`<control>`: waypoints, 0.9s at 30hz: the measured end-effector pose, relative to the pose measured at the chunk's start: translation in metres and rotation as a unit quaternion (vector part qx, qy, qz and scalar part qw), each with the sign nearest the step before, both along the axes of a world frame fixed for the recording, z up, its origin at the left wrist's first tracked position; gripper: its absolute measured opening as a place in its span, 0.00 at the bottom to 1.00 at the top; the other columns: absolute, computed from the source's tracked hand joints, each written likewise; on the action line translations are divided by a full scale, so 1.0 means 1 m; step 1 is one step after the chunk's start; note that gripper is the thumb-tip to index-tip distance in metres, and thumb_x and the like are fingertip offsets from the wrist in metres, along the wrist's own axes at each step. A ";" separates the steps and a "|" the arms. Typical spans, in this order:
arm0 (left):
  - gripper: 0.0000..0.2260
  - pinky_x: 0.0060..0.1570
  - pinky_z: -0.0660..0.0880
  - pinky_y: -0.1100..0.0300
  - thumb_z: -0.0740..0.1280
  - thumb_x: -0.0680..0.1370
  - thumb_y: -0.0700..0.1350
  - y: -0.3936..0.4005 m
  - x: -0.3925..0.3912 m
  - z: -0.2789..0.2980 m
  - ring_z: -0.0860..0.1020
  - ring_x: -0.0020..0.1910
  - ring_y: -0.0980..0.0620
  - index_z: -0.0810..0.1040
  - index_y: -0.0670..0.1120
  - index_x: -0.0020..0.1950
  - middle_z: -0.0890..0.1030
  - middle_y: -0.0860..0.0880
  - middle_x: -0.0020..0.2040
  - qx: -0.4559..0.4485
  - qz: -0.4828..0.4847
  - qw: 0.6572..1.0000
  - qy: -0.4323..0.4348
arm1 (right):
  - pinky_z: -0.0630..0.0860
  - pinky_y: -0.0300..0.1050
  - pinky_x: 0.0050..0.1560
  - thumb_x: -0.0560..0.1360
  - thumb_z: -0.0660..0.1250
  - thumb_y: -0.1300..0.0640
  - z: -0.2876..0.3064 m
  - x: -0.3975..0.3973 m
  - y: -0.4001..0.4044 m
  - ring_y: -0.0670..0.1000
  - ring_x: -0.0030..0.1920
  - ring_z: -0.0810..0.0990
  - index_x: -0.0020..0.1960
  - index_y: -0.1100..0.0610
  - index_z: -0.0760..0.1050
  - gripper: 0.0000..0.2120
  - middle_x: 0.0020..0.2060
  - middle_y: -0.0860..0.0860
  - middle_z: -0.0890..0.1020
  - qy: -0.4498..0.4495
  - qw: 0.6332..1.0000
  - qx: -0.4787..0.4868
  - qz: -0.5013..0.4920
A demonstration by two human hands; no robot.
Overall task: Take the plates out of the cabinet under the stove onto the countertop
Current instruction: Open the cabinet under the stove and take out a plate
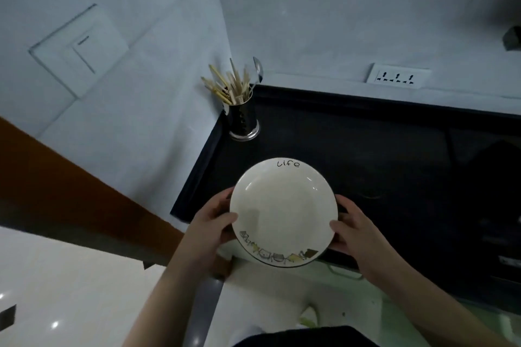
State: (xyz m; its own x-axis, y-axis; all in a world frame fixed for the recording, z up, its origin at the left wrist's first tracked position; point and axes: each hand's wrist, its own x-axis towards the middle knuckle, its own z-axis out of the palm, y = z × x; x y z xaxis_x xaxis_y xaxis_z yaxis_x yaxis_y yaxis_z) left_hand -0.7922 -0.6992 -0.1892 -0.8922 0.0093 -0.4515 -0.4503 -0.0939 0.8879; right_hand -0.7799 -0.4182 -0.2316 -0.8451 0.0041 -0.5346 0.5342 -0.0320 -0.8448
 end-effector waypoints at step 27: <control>0.23 0.35 0.81 0.56 0.65 0.76 0.31 -0.044 -0.181 -0.129 0.80 0.53 0.49 0.79 0.63 0.50 0.80 0.51 0.56 -0.053 -0.039 0.992 -0.111 | 0.83 0.52 0.50 0.76 0.66 0.65 -0.089 -0.138 -0.062 0.51 0.54 0.81 0.73 0.47 0.64 0.30 0.56 0.49 0.79 -0.152 0.984 0.072 -0.064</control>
State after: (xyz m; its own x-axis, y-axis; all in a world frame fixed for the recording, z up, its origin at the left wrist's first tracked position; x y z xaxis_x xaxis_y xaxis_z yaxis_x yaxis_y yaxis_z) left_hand -0.9730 -0.7429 -0.3181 -0.7686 0.0167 -0.6396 -0.6387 0.0376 0.7685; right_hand -0.9176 -0.4807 -0.3205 -0.6341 0.1932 -0.7487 0.7621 -0.0074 -0.6474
